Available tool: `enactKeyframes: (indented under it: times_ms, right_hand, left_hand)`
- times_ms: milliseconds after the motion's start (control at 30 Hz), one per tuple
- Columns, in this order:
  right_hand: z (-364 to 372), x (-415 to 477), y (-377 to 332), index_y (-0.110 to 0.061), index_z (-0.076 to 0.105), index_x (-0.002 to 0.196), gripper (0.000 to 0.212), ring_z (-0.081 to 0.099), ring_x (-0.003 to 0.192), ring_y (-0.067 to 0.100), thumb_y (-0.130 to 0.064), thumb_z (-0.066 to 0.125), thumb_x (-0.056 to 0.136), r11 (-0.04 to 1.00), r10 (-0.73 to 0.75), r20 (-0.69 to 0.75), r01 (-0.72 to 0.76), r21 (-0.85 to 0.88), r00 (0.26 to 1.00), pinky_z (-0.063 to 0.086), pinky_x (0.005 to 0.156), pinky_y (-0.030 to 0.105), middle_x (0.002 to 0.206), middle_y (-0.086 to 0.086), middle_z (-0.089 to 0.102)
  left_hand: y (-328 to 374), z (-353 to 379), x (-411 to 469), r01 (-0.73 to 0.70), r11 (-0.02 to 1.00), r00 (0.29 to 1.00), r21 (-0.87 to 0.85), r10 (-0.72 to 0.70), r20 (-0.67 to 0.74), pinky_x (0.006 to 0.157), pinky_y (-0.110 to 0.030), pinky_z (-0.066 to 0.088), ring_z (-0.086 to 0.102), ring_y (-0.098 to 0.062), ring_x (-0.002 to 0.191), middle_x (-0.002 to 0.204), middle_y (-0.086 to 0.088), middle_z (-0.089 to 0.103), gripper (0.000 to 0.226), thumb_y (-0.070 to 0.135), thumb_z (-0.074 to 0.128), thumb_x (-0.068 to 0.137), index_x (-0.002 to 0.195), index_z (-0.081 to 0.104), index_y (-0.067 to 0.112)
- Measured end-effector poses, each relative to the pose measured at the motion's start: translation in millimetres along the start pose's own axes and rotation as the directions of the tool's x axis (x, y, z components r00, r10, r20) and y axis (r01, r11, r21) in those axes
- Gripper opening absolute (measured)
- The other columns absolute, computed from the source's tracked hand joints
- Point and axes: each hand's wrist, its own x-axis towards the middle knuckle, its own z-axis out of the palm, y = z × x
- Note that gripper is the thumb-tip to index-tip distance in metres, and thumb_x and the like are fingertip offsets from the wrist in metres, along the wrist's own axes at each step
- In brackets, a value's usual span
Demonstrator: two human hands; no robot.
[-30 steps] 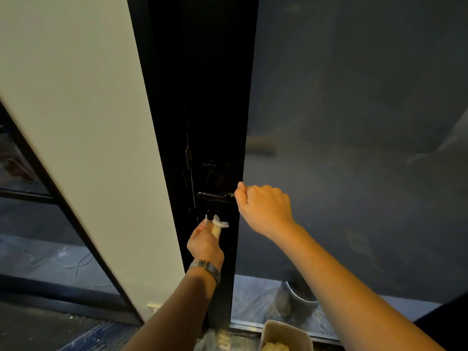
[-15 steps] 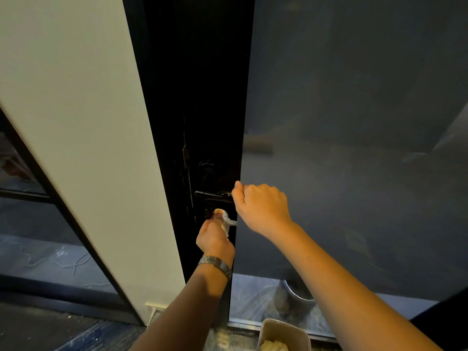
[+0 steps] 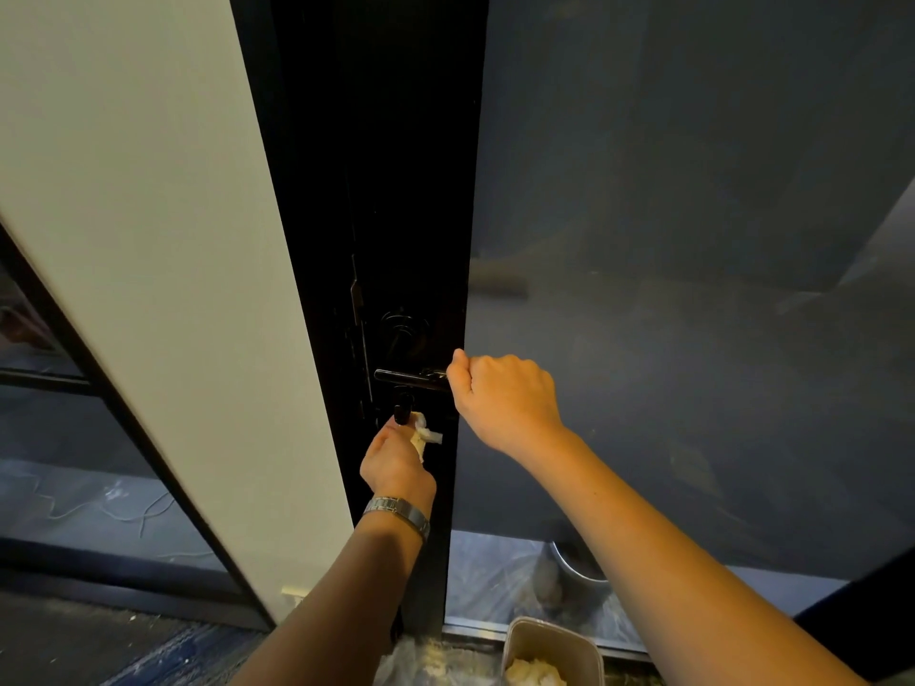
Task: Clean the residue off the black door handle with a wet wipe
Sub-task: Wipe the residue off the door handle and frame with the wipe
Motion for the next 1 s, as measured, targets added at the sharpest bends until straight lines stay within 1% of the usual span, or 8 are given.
enactKeyframes:
  times_ms: [133,267,400,500,600,667,833,1000]
  right_hand:
    - [0,0,0,-0.015,0.038,0.053,0.056,0.033,0.046,0.016,-0.035,0.02,0.102,1.0,0.007,0.0,-0.007,0.004,1.0,0.026,0.048,0.029,0.051,0.001,0.04]
    - [0,1,0,-0.014,0.038,0.053,0.056,0.034,0.046,0.016,-0.035,0.021,0.102,1.0,0.009,-0.001,-0.009,0.006,1.0,0.025,0.047,0.028,0.05,0.0,0.04]
    - [0,0,-1,-0.014,0.038,0.053,0.056,0.036,0.05,0.018,-0.035,0.021,0.102,1.0,0.016,-0.005,-0.016,0.008,1.0,0.031,0.054,0.03,0.052,0.001,0.04]
    - [0,0,-1,-0.012,0.039,0.055,0.056,0.035,0.049,0.018,-0.035,0.021,0.102,1.0,0.02,-0.001,-0.02,0.005,1.0,0.031,0.053,0.03,0.051,0.001,0.04]
    - [-1,1,-2,-0.012,0.039,0.055,0.055,0.033,0.047,0.017,-0.035,0.021,0.102,1.0,0.025,0.009,-0.025,-0.006,1.0,0.028,0.049,0.029,0.051,0.001,0.039]
    - [-2,0,-3,-0.014,0.037,0.053,0.055,0.032,0.048,0.016,-0.034,0.021,0.102,1.0,0.03,0.014,-0.03,-0.005,0.999,0.027,0.05,0.03,0.052,0.001,0.039]
    - [-3,-1,-3,-0.012,0.041,0.057,0.055,0.032,0.049,0.016,-0.035,0.019,0.102,0.999,0.043,0.032,-0.043,-0.009,0.999,0.029,0.052,0.03,0.054,0.001,0.04]
    - [-4,-1,-4,-0.014,0.036,0.054,0.056,0.033,0.049,0.016,-0.035,0.019,0.102,0.999,0.046,0.039,-0.046,-0.004,0.998,0.027,0.052,0.03,0.053,0.001,0.04]
  left_hand:
    - [12,-5,9,0.097,0.993,0.994,-0.073,-0.094,0.055,0.056,-0.023,0.043,0.052,-0.016,0.064,0.07,-0.003,0.049,0.037,0.005,0.048,0.085,0.122,0.054,0.007]
    - [23,-6,12,0.045,0.999,0.997,-0.006,-0.044,0.061,0.059,-0.026,0.044,0.053,-0.018,0.065,0.073,-0.006,0.052,0.03,0.008,0.051,0.084,0.114,0.055,0.003]
    - [20,-3,3,-0.277,0.949,0.961,0.15,0.27,0.065,0.076,-0.029,0.051,0.06,-0.017,0.082,0.097,-0.007,0.065,0.018,0.009,0.052,0.088,0.1,0.066,0.01]
    - [23,-3,-1,-0.605,0.733,0.795,0.31,0.574,0.195,0.079,-0.043,0.052,0.061,-0.032,0.083,0.096,-0.016,0.066,0.021,0.007,0.048,0.091,0.104,0.064,0.007]
    - [23,-2,1,-0.839,0.367,0.539,0.402,0.669,0.512,0.058,-0.021,0.045,0.053,-0.016,0.06,0.089,-0.016,0.064,0.013,0.002,0.053,0.087,0.094,0.063,0.0]
    - [19,-4,5,-0.881,0.191,0.446,0.432,0.635,0.63,0.051,-0.009,0.039,0.048,-0.009,0.057,0.095,-0.016,0.06,0.011,0.002,0.054,0.086,0.088,0.063,-0.003]
    - [19,-2,8,-0.85,0.133,0.464,0.51,0.649,0.603,0.072,-0.027,0.046,0.059,-0.03,0.09,0.113,-0.019,0.054,0.015,0.004,0.051,0.088,0.099,0.06,0.0]
    - [29,-17,18,-0.842,-0.438,0.104,0.315,0.44,0.892,0.088,-0.032,0.047,0.056,-0.032,0.107,0.117,-0.015,0.06,0.023,0.004,0.054,0.084,0.104,0.065,0.001]
